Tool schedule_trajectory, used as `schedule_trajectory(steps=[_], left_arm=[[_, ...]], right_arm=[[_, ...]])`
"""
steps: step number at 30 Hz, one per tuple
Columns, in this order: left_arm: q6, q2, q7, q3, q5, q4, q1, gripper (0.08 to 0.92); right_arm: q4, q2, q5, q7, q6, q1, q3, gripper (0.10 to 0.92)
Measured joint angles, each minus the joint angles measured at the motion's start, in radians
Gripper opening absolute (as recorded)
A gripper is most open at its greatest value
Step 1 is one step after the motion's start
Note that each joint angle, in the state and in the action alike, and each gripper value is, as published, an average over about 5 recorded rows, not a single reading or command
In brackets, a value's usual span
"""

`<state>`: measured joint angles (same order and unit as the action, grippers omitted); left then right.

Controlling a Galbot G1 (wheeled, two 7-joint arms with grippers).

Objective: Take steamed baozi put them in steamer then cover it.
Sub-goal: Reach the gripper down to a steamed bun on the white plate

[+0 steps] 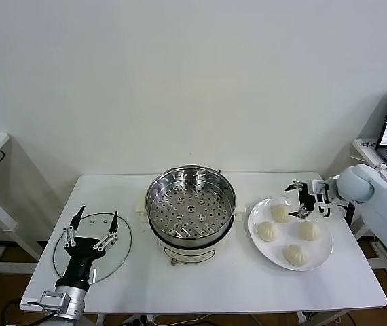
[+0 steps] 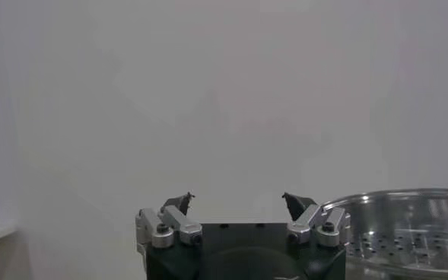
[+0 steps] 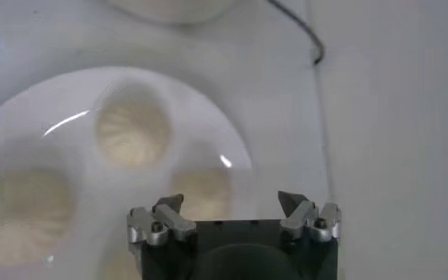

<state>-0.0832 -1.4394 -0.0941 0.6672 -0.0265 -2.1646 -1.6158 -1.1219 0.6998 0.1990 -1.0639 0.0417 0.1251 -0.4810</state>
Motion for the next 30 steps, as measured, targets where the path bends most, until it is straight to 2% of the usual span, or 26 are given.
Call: schedule_trajectory(steps=[15, 30], left_arm=[[0.0, -0.007, 0.003, 0.005, 0.003, -0.002, -0.004, 0.823], [-0.008, -0.009, 0.004, 0.008, 0.012, -0.001, -0.009, 0.823]], right_arm=[[0.21, 0.159, 0.112, -0.077, -0.009, -0.082, -0.086, 0.823], [0.312, 0.243, 0.185, -0.081, -0.022, -0.078, -0.076, 0.823]])
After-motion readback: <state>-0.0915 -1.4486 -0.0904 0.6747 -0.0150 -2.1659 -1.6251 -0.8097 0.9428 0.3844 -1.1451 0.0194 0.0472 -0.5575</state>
